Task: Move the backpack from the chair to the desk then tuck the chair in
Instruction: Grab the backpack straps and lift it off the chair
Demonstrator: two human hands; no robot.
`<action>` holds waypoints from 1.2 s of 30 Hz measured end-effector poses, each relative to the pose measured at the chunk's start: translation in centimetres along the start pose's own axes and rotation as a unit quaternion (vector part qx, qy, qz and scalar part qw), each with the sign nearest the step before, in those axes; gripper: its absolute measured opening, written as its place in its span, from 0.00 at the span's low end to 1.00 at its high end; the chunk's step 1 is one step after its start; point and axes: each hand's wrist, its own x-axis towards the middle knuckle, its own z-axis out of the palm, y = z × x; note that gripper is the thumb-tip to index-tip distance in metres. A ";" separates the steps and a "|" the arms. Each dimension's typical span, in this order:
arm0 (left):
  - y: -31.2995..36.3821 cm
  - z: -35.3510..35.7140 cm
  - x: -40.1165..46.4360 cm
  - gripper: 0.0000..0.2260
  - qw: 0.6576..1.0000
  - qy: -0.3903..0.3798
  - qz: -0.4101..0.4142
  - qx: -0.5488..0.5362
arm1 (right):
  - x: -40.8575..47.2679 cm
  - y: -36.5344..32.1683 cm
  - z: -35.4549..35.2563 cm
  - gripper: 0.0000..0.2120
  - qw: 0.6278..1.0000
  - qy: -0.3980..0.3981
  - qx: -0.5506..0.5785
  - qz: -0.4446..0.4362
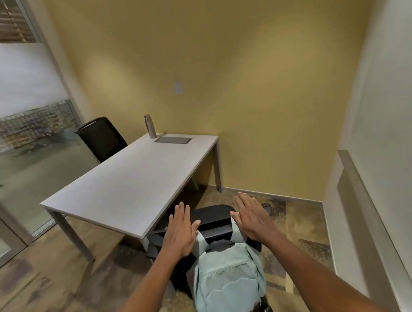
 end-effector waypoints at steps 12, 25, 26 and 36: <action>-0.1 2.2 -0.5 0.42 0.998 -0.018 -0.062 0.021 | -1.1 0.3 2.9 0.31 0.998 0.014 0.032 0.043; 0.0 2.9 -0.8 0.31 0.997 0.016 -0.068 0.028 | 0.4 -0.1 0.9 0.25 0.973 -0.050 0.159 0.158; 0.0 2.9 -0.8 0.33 0.997 0.018 -0.069 0.029 | 0.7 -0.2 0.8 0.26 0.959 -0.053 0.201 0.192; -0.2 2.9 -0.8 0.41 0.996 0.029 -0.064 0.048 | 2.9 -0.8 -0.8 0.25 0.818 0.036 0.410 0.401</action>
